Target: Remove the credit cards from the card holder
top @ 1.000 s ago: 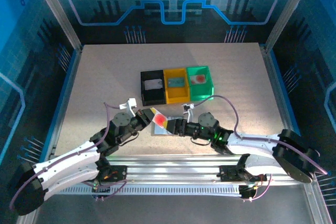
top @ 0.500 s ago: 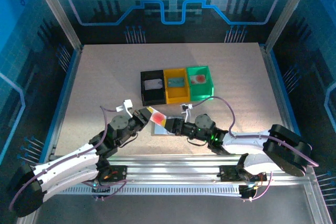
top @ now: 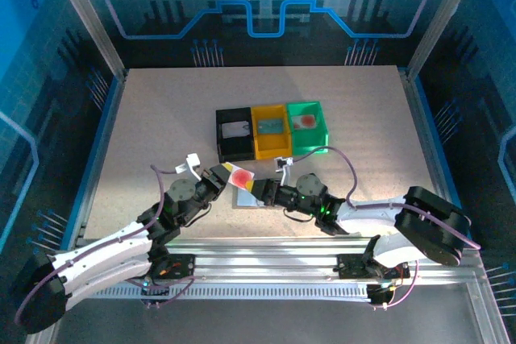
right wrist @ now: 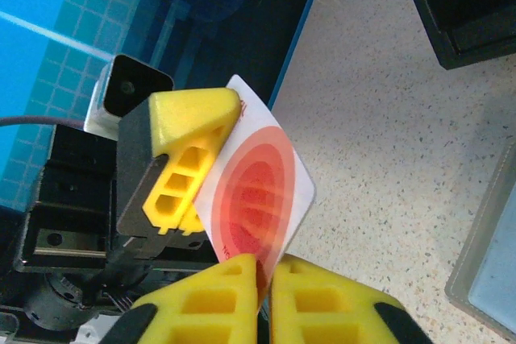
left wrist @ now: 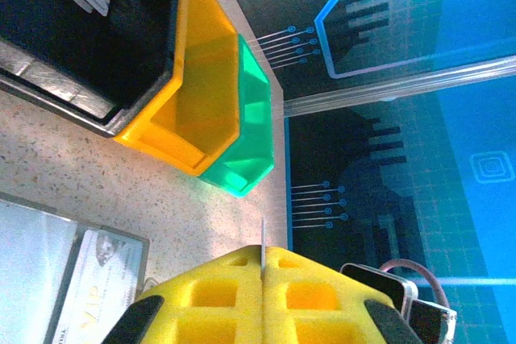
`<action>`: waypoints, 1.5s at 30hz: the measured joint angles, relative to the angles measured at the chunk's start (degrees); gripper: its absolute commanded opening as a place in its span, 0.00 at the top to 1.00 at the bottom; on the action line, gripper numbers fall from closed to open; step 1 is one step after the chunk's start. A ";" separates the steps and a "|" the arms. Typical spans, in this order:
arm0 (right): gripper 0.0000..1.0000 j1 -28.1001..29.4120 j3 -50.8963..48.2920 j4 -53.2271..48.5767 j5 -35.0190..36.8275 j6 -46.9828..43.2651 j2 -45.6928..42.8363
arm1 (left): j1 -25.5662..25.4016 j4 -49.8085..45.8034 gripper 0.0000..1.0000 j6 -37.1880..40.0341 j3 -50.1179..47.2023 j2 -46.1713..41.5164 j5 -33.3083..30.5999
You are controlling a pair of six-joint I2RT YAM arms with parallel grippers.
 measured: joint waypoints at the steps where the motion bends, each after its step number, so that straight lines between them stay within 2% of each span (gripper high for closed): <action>1: 1.00 0.00 0.13 0.15 0.11 -0.02 0.00 | 0.00 0.00 0.86 0.00 -0.11 -0.07 -0.33; 4: 1.00 0.00 0.26 0.48 0.11 -0.31 -0.04 | 0.00 -0.17 0.73 -0.11 -0.13 -0.44 -0.48; 7: 1.00 -0.17 0.37 0.17 -0.11 -0.46 -0.48 | -0.11 -1.79 0.56 0.61 -0.04 -1.40 0.04; 9: 1.00 -0.96 0.39 -1.11 -0.55 -0.46 -2.03 | -0.35 -4.55 0.42 1.77 0.28 -2.60 0.70; 11: 1.00 -2.78 0.42 -4.28 -0.92 -0.68 -5.22 | -0.37 -9.44 0.35 3.80 1.75 -4.52 0.98; 18: 1.00 -11.02 4.79 -28.04 -2.99 -7.74 -20.94 | 2.43 -27.54 0.15 13.22 12.76 -9.33 2.34; 21: 1.00 -15.96 10.47 -41.20 -5.70 -12.94 -24.11 | 5.44 -35.56 0.01 18.32 18.36 -8.50 3.69; 26: 1.00 -26.45 21.59 -62.86 -9.90 -22.82 -23.23 | 9.84 -49.42 0.01 27.58 29.29 -3.04 4.70; 31: 1.00 -33.99 30.34 -77.81 -11.34 -31.21 -17.64 | 11.39 -57.92 0.01 36.22 34.88 2.23 3.72; 37: 1.00 -39.30 36.57 -85.37 -12.20 -36.59 -8.85 | 11.80 -62.16 0.01 40.63 34.60 3.65 3.10; 45: 1.00 -41.99 46.23 -87.38 -12.15 -39.60 6.49 | 12.02 -66.01 0.01 46.95 34.84 6.01 1.36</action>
